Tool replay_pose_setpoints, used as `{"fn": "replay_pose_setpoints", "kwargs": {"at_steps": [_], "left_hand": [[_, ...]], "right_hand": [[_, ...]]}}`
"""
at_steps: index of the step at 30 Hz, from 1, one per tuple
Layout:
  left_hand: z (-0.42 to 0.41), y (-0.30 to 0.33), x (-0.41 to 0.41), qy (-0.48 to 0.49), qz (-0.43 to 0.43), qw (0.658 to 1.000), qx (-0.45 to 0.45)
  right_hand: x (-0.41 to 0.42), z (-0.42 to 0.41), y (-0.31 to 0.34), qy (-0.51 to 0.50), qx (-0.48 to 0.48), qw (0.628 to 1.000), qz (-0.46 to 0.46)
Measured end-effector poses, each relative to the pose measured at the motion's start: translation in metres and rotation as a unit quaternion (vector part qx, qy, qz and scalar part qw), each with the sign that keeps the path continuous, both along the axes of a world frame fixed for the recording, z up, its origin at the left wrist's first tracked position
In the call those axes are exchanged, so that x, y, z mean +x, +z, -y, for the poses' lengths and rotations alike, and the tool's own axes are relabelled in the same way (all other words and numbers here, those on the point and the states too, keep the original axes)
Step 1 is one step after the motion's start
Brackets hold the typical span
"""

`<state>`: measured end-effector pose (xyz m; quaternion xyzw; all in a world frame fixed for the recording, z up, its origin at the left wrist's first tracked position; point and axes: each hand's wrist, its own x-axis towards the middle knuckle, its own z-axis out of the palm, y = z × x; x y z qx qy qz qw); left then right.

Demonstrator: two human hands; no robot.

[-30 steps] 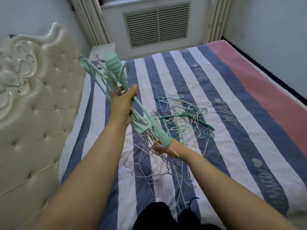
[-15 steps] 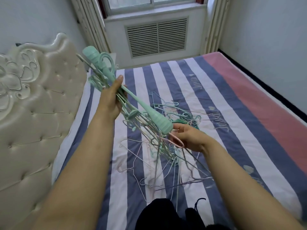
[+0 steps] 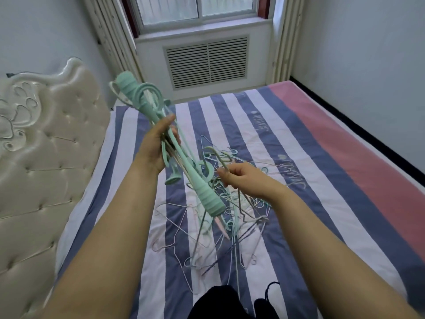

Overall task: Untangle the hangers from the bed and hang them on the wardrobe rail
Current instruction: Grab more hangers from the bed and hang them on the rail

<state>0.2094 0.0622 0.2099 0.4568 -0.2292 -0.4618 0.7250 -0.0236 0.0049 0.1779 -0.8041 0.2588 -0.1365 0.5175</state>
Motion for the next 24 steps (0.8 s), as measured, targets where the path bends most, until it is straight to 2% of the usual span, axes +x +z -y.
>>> {"fn": "replay_pose_setpoints", "kwargs": {"at_steps": [3, 6, 8, 10, 12, 15, 17, 21, 22, 24], "left_hand": [[-0.003, -0.006, 0.009, 0.0, -0.057, 0.997, -0.052], [-0.001, -0.011, 0.007, -0.042, -0.051, 0.996, -0.063], [0.003, -0.012, 0.002, -0.079, -0.012, 0.996, -0.04], [0.006, -0.012, -0.006, -0.14, 0.029, 0.99, -0.006], [0.006, -0.01, -0.015, -0.201, 0.092, 0.975, 0.034], [0.006, -0.01, -0.021, -0.239, 0.182, 0.951, 0.074], [0.006, -0.013, -0.016, -0.259, 0.165, 0.949, 0.067], [0.007, -0.019, 0.003, -0.322, 0.035, 0.946, 0.012], [0.008, -0.018, 0.006, -0.337, 0.02, 0.941, 0.004], [0.009, -0.016, 0.002, -0.344, 0.042, 0.938, 0.007]], "right_hand": [[0.0, 0.0, -0.008, -0.039, -0.024, 0.999, 0.015], [0.01, -0.003, -0.023, -0.057, -0.073, 0.996, 0.006], [0.02, -0.008, -0.031, -0.07, -0.064, 0.995, -0.006], [0.028, -0.015, -0.033, -0.086, -0.025, 0.996, 0.026], [0.032, -0.018, -0.029, -0.09, -0.01, 0.994, 0.055], [0.031, -0.023, -0.026, -0.094, -0.007, 0.995, 0.029], [0.027, -0.03, -0.022, -0.127, 0.001, 0.991, 0.032], [0.018, -0.048, -0.014, -0.209, 0.014, 0.978, 0.021], [0.016, -0.053, -0.011, -0.213, 0.017, 0.977, 0.021], [0.015, -0.067, -0.006, -0.217, 0.019, 0.976, 0.031]]}}
